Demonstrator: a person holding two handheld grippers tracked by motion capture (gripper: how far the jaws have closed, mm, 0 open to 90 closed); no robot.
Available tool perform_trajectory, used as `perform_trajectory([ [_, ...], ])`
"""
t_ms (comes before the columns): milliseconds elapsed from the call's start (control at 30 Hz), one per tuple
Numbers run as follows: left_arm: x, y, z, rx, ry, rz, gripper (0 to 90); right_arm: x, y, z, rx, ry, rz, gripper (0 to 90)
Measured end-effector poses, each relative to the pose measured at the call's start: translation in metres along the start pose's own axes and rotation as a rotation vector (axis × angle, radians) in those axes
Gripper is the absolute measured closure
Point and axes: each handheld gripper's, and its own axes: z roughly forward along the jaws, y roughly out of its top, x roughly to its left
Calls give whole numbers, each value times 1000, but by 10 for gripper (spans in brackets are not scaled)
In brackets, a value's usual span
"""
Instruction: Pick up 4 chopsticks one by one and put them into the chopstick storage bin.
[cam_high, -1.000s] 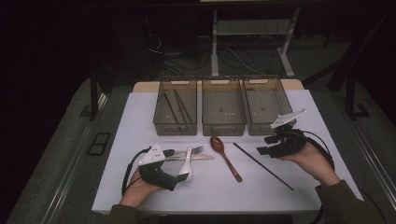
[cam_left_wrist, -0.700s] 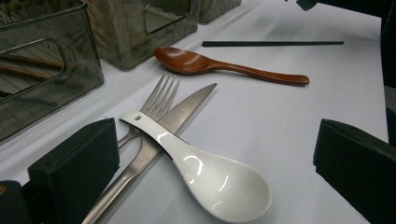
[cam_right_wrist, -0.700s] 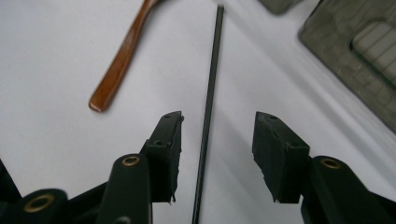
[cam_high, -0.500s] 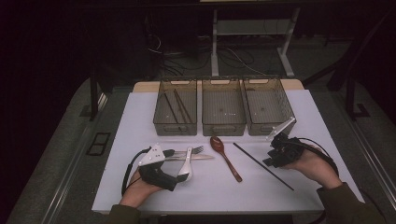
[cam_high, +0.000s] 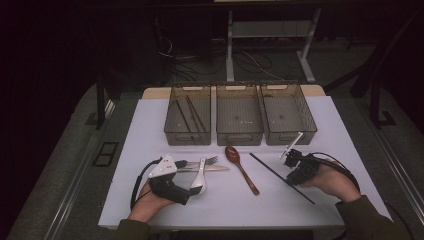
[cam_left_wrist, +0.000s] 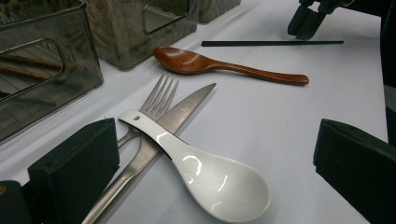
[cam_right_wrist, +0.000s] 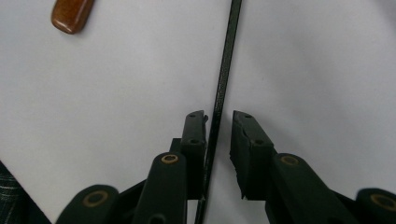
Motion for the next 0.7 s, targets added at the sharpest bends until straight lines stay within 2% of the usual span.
perform_trajectory([
  [100, 0, 0, 0, 1, 0, 1, 0, 1, 1, 3, 14, -3, 6, 766],
  [133, 0, 0, 0, 0, 1, 0, 0, 0, 1, 4, 16, -7, -10, 773],
  [300, 0, 0, 0, 1, 0, 2, 0, 2, 3, 8, 44, -22, -18, 794],
  [500, 0, 0, 1, -1, 0, 2, 0, 3, 4, 10, 52, -46, -41, 822],
  [700, 0, 0, 0, 2, 1, 4, 0, 4, 6, 10, 68, -58, -39, 845],
])
